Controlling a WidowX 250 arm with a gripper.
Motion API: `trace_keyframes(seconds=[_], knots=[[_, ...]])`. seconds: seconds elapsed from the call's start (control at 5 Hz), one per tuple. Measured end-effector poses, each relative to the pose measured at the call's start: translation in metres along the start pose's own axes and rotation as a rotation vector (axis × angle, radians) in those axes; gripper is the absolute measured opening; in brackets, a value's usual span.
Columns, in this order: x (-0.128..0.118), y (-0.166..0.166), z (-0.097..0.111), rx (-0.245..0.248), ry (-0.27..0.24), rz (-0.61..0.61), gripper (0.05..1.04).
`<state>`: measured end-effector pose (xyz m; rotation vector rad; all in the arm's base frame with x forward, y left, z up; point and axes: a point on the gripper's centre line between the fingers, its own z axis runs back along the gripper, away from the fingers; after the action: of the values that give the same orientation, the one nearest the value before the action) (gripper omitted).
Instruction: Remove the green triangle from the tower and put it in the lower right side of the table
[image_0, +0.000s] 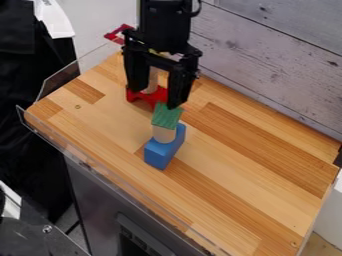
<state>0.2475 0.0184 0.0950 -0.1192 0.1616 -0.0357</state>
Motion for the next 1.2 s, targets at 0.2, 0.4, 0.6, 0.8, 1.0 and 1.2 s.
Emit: trace_keyframes(seconds=[0.2,0.4,0.6,0.8,1.0,1.2], knots=[[-0.001,-0.006,-0.001,0.002,0.012,-0.019,0.999],[0.0,-0.008,-0.004,-0.009,0.026,-0.011,1.0],[0.001,-0.007,-0.009,-0.013,0.043,-0.002,0.999],[0.001,-0.006,-0.014,-0.019,0.065,0.011,0.999],[0.002,-0.005,-0.019,-0.023,0.076,0.024,0.999],[0.003,-0.006,-0.025,-0.023,0.093,0.033,0.999]])
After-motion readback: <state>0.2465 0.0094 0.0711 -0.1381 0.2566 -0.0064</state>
